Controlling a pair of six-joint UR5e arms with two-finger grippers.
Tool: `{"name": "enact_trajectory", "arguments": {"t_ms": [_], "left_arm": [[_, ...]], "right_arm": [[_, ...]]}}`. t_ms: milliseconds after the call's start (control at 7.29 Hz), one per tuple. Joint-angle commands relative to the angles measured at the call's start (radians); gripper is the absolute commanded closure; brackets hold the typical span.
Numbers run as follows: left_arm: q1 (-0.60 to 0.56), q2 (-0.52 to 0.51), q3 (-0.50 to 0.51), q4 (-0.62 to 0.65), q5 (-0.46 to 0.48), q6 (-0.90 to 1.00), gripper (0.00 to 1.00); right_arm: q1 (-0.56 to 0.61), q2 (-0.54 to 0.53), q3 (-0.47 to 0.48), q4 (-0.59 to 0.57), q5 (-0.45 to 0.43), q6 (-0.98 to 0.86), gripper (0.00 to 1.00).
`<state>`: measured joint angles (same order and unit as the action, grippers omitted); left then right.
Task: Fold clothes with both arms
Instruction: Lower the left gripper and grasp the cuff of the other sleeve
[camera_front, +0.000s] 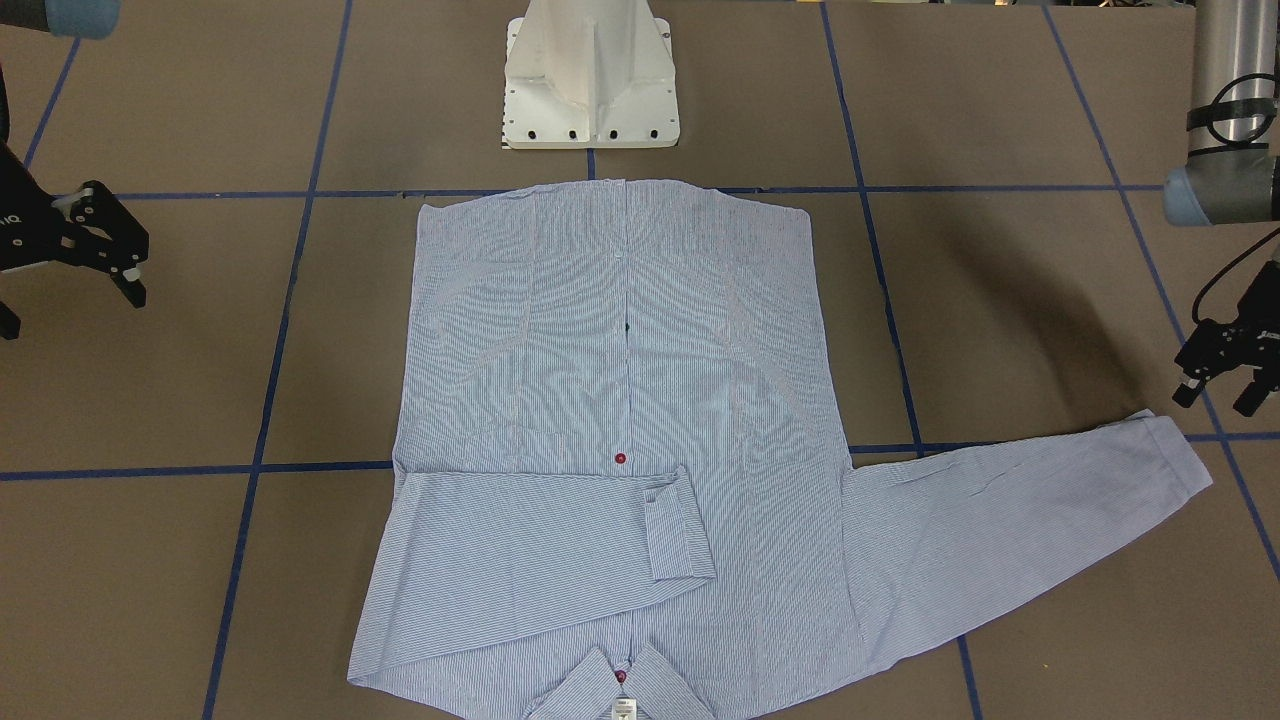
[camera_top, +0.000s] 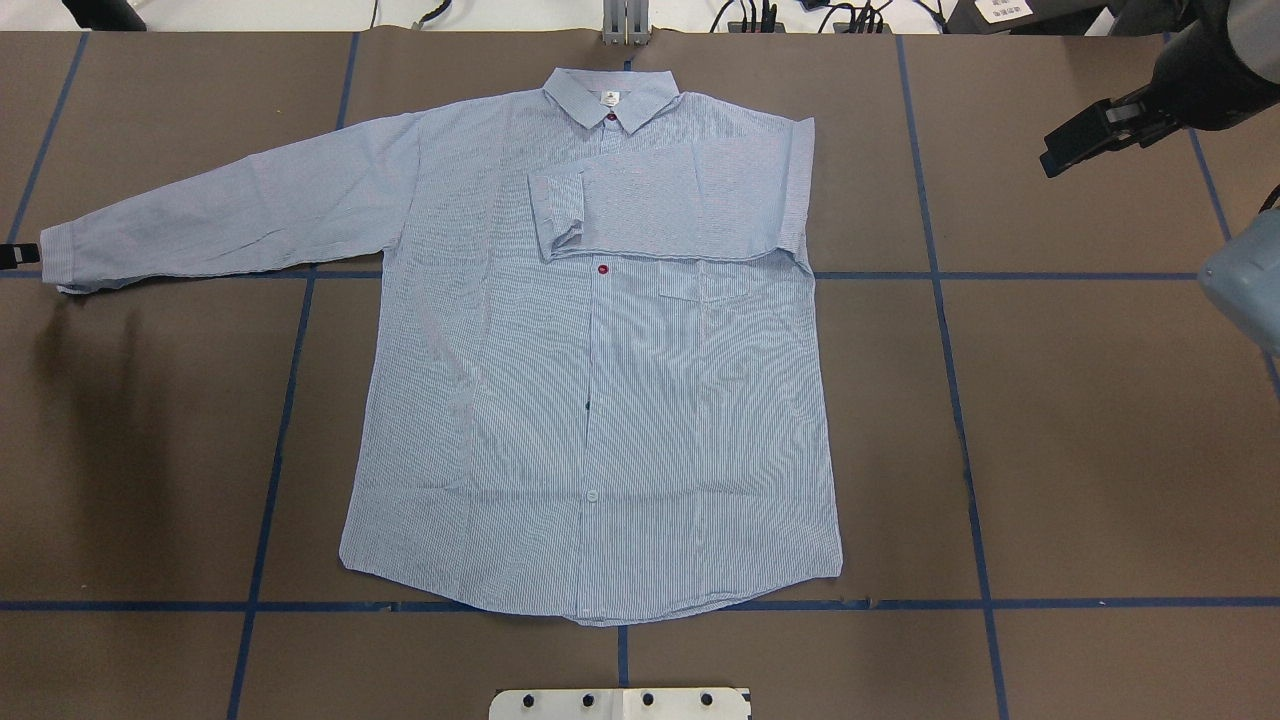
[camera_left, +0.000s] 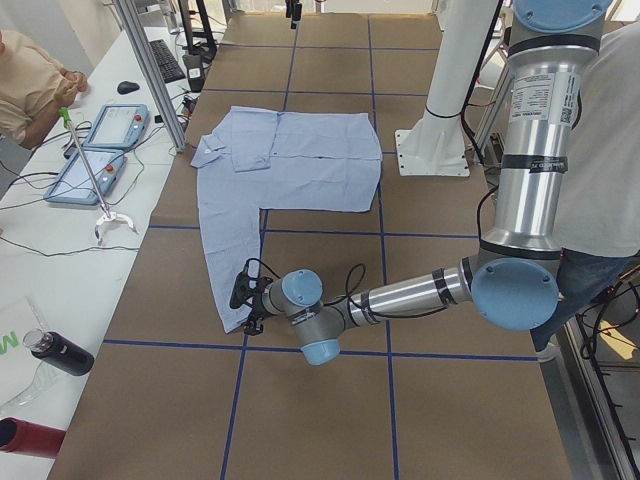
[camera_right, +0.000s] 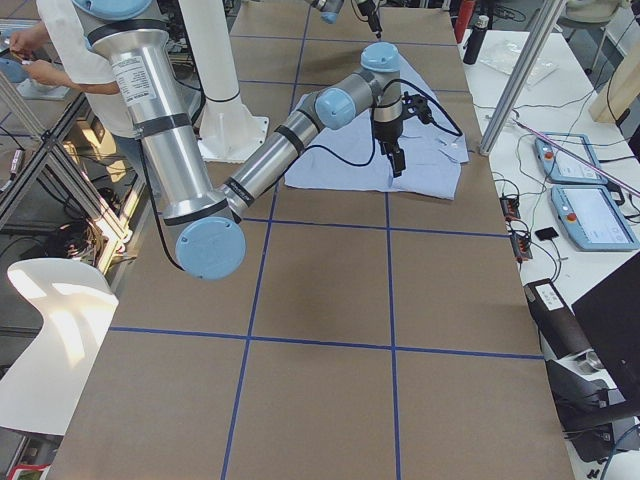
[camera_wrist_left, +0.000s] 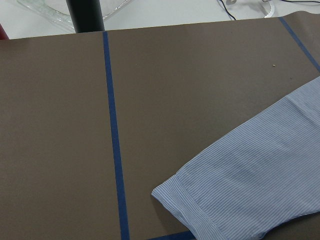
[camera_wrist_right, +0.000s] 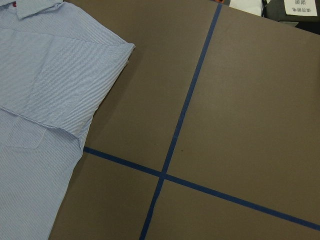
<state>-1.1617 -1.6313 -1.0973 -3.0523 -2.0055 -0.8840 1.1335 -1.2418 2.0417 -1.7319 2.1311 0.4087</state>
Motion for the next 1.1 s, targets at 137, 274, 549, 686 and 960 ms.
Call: {"name": "enact_trajectory", "arguments": {"t_ms": [137,274,549,686,960], "left_arm": [[0.02,-0.044,0.065,-0.003,0.013,-0.03,0.31],[0.025,-0.053,0.079,-0.003,0.013,-0.03,0.31],[0.057,-0.053,0.085,-0.003,0.046,-0.03,0.31],[0.071,-0.053,0.085,-0.003,0.063,-0.03,0.31],[0.08,-0.052,0.085,-0.005,0.065,-0.03,0.37]], "right_arm": [[0.0,-0.002,0.002,0.0,0.0,-0.001,0.0],[0.0,-0.001,0.0,0.0,-0.002,-0.001,0.0],[0.0,-0.001,-0.003,0.0,-0.005,-0.001,0.0],[0.0,-0.001,-0.002,0.0,-0.005,-0.001,0.0],[0.0,-0.001,-0.002,0.0,-0.005,0.004,0.0]]}}
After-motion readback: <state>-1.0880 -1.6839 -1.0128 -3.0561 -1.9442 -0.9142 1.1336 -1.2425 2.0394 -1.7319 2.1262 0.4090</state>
